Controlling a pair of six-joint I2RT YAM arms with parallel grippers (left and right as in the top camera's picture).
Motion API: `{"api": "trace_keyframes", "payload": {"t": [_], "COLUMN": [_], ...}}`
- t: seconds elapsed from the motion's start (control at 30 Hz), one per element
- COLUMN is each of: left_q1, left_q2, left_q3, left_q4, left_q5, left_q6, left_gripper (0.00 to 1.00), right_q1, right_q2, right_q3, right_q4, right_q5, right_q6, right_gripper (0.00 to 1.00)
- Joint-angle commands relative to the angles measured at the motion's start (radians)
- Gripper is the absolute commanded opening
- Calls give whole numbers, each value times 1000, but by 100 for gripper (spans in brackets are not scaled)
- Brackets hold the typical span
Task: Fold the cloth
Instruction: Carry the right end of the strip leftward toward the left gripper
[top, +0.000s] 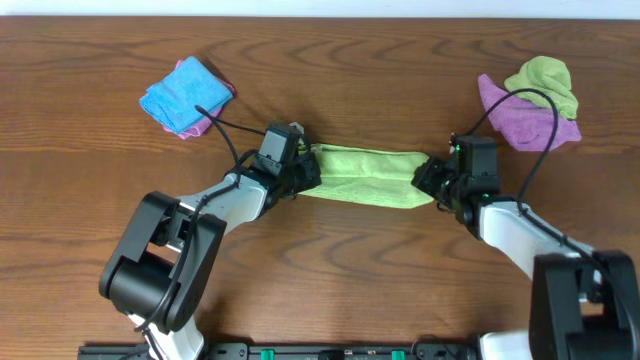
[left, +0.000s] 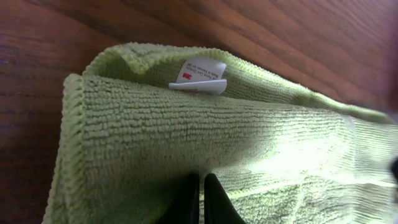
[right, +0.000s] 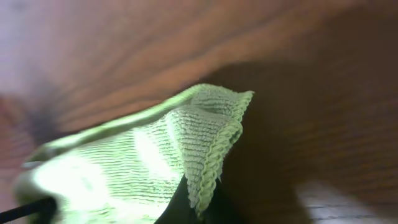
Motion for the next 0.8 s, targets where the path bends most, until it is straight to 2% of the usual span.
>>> {"api": "trace_keyframes", "payload": {"t": [0.0,0.5,0.77], "left_q1": [8,8,8], "left_q2": [12,12,12], "left_q3": [5,5,23], "left_q4": [-2,5,4], "left_q5": [-18,-10,-10], "left_q6": [-7,-19,-18], "left_gripper": [6,6,6], "right_q1": [-6,103,219], "right_q2": [-73,-114,-100], "right_q3": [11,92,136], "right_q4": [7,19,58], "right_q5": [-32,-56,20], "right_q6": [-6,-6,-5], "right_gripper": [1,1,1]}}
